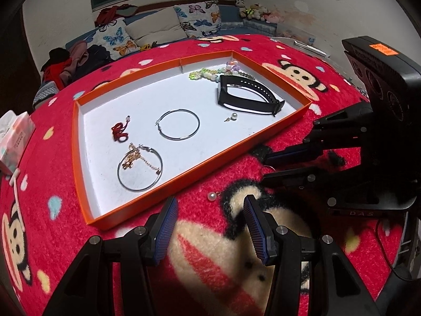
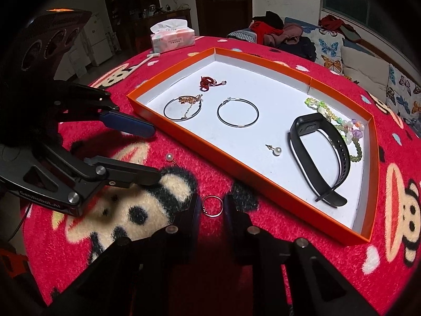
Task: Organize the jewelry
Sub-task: 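Move the right tool down to the small silver ring on the rug, then close the right tool on the small silver ring, then carry the silver ring into the box and open the right tool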
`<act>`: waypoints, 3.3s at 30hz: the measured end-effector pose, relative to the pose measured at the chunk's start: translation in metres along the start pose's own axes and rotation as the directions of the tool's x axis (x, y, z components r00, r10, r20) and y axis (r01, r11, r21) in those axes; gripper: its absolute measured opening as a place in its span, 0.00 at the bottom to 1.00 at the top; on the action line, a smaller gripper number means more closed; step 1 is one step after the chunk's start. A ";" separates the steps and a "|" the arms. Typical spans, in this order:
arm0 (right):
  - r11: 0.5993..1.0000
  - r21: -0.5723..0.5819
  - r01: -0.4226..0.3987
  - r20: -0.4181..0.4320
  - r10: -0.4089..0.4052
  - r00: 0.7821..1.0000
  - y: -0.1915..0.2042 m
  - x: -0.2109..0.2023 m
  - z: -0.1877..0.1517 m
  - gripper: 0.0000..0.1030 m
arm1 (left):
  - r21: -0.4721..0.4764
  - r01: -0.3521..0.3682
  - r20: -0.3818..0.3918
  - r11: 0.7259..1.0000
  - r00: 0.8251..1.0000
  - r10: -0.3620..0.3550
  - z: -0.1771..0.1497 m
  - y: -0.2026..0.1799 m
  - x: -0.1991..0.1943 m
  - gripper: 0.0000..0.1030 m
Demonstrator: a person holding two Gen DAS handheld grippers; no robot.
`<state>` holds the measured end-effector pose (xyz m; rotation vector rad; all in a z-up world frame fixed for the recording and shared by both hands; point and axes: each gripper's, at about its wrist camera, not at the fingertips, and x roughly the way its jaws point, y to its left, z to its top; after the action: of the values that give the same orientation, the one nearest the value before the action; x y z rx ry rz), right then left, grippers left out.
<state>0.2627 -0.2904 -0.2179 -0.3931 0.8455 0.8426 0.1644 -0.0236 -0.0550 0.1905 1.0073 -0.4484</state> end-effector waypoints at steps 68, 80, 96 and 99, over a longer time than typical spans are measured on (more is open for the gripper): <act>0.997 0.071 0.006 0.120 -0.015 0.993 -0.028 -0.027 0.030 0.20 | 0.018 -0.074 0.117 0.997 0.991 0.071 0.041 0.026 -0.033 0.07; 0.991 0.130 0.041 0.081 -0.052 0.995 -0.054 0.000 0.042 0.20 | -0.017 -0.062 0.044 0.998 0.997 0.063 0.043 0.039 0.005 0.07; 0.988 0.153 0.032 0.041 -0.039 0.998 -0.056 0.012 0.039 0.20 | -0.043 -0.071 0.015 0.997 0.997 0.072 0.043 0.046 0.015 0.08; 0.987 0.158 0.023 0.042 -0.030 0.999 -0.056 0.013 0.039 0.20 | -0.055 -0.066 0.012 0.996 0.998 0.067 0.042 0.049 0.015 0.09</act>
<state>0.3314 -0.2950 -0.2048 -0.2450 0.8575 0.7513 0.2258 0.0010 -0.0478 0.1716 0.9953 -0.3608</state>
